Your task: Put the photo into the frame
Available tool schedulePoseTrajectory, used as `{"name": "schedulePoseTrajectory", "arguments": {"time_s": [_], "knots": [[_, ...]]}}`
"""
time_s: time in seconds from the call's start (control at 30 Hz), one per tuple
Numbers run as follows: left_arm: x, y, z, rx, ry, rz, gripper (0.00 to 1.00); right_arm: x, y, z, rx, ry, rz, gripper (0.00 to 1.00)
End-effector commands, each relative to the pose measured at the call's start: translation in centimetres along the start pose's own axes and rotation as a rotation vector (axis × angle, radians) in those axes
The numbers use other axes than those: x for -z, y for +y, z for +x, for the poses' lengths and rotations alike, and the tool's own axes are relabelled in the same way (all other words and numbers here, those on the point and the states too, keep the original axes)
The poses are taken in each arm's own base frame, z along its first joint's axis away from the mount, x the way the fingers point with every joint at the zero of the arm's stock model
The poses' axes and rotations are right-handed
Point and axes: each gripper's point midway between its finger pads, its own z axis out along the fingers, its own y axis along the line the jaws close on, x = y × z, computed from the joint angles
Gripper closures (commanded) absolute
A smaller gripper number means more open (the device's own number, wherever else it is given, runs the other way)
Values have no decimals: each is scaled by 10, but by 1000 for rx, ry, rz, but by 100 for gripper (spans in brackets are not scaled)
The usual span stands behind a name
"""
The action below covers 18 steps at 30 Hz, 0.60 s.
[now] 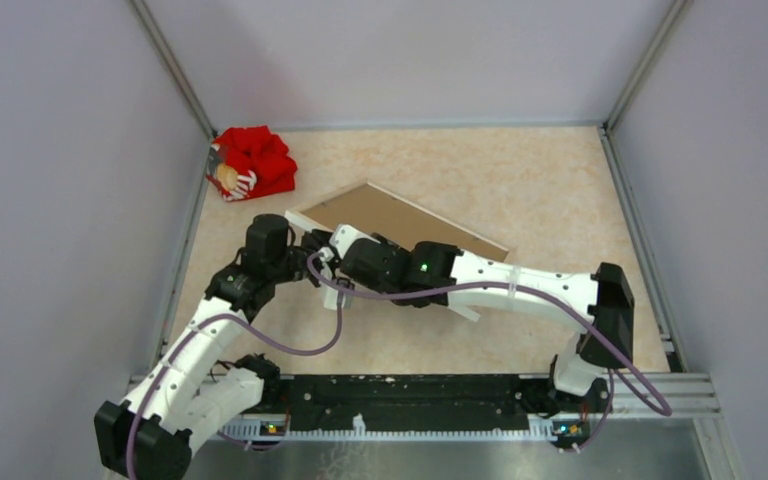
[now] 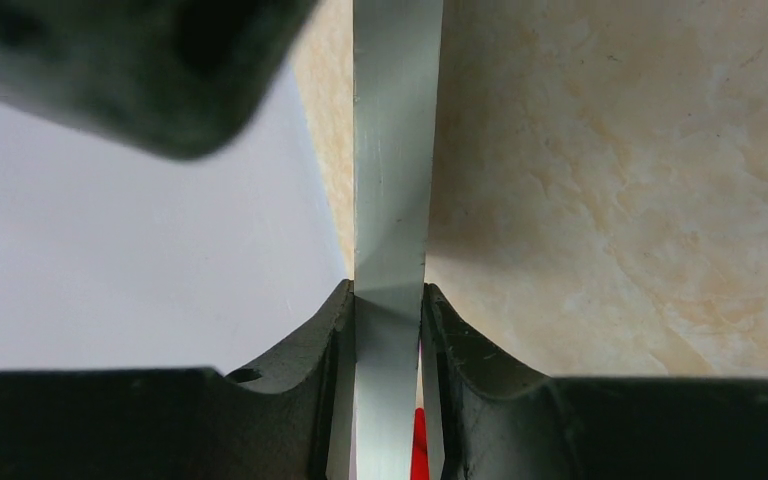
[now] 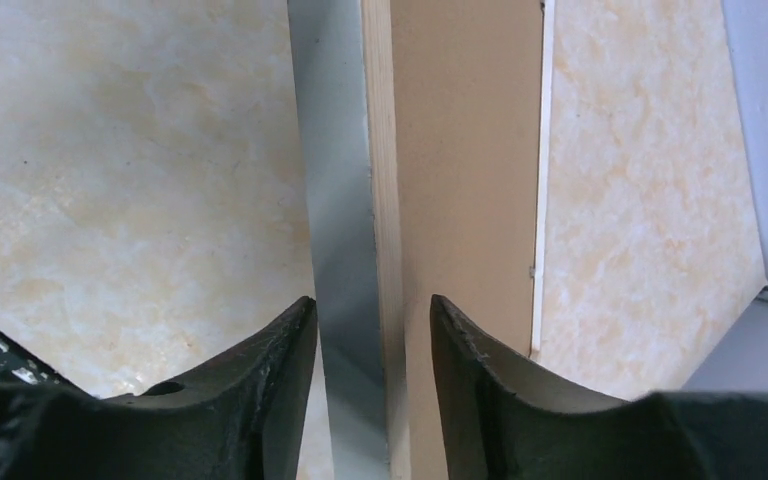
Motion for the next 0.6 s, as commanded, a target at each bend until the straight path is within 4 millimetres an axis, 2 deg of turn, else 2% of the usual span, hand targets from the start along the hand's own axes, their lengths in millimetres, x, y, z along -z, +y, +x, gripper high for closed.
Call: {"name": "schedulePoseTrajectory", "arguments": {"time_s": [0.0, 0.07, 0.13, 0.2, 0.3, 0.37, 0.43, 0.47, 0.5, 0.53, 0.57], "knots": [[19, 67, -20, -87, -50, -200, 74, 8, -10, -5, -31, -54, 40, 48], [21, 68, -21, -93, -48, -207, 75, 6, -13, 1, -22, -56, 65, 42], [21, 68, -22, -97, -52, -211, 75, 3, -16, 6, -6, -57, 90, 43], [22, 67, -22, -102, -49, -208, 75, 4, -22, 6, -6, -69, 119, 49], [23, 69, -22, -98, -48, -217, 70, 14, -34, -6, -30, -121, 156, 67], [24, 70, -23, -94, -50, -223, 57, 23, -45, -17, -49, -164, 185, 83], [26, 72, -25, -96, -51, -230, 48, 33, -56, -28, -69, -204, 218, 97], [28, 73, -25, -88, -52, -234, 40, 38, -63, -33, -71, -223, 239, 100], [30, 75, -26, -79, -52, -239, 26, 42, -72, -38, -65, -237, 274, 100], [32, 77, -27, -61, -53, -242, 5, 46, -81, -43, -65, -245, 316, 100], [34, 82, -28, -42, -50, -248, 2, 49, -91, -48, -72, -247, 349, 100]]}}
